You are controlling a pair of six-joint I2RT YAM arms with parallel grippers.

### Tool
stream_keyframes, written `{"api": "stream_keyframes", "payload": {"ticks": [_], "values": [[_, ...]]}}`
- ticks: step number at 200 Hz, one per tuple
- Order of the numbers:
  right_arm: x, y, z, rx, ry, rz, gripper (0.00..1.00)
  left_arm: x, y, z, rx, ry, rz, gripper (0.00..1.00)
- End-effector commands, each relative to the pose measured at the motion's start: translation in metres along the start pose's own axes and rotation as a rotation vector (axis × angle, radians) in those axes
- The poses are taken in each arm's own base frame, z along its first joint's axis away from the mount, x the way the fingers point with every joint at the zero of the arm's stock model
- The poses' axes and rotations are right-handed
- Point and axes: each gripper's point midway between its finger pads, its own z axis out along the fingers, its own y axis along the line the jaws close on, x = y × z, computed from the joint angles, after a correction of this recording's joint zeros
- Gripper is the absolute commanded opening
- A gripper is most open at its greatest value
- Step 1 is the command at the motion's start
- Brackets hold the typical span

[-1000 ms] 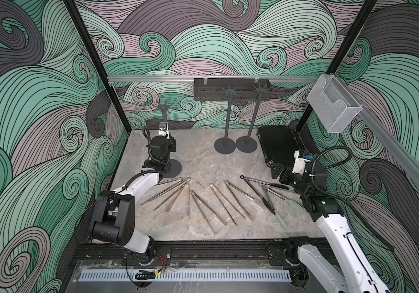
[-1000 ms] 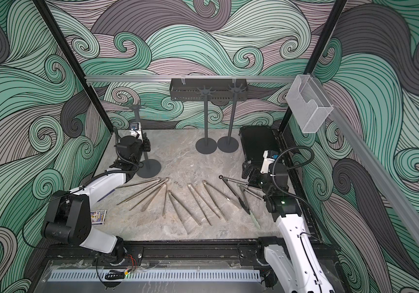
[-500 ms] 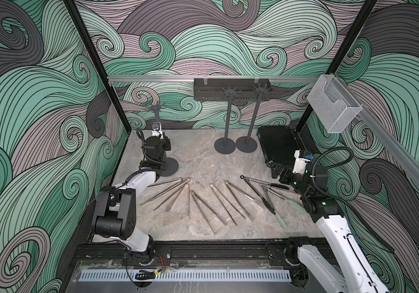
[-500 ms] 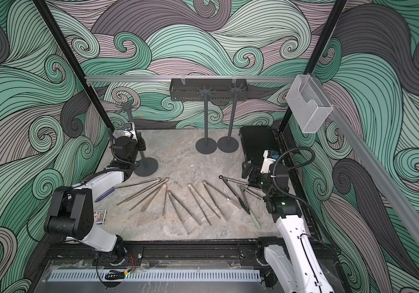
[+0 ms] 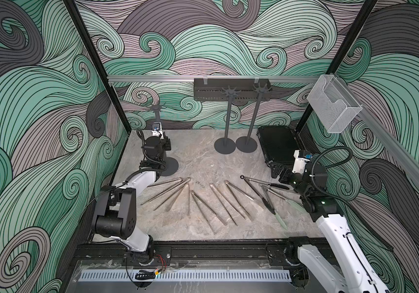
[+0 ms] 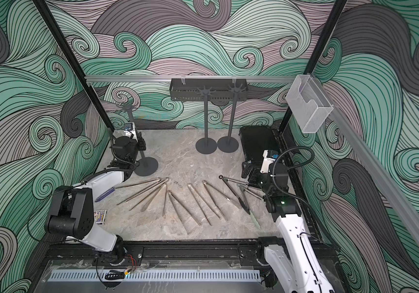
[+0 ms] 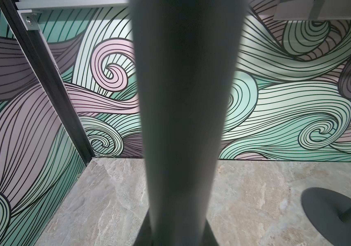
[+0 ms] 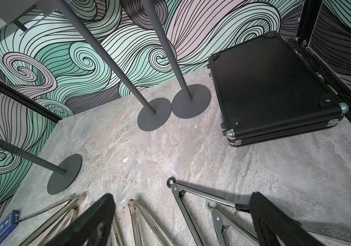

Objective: Hang food tongs on kitchen utensil racks
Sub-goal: Move the rack to the center of the board.

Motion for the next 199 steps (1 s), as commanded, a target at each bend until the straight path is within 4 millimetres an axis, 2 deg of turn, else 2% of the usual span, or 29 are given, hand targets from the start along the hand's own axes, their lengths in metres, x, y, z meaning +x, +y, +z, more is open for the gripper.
{"api": "stream_keyframes", "payload": {"ticks": [1,51,118,199], "values": [[0.001,0.003,0.0,-0.014,-0.003,-0.005,0.99,-0.023,0.003,0.002,0.005,-0.048,-0.013,0.0],[0.001,0.003,-0.001,-0.015,-0.006,-0.005,0.99,-0.017,0.005,-0.005,-0.002,-0.03,-0.03,0.0],[0.001,0.003,-0.002,-0.015,-0.01,-0.005,0.99,0.003,0.013,-0.014,-0.037,0.019,-0.036,0.0],[-0.001,0.002,-0.006,-0.01,-0.022,-0.008,0.99,0.01,-0.002,-0.018,0.055,0.013,-0.122,0.0]]}}
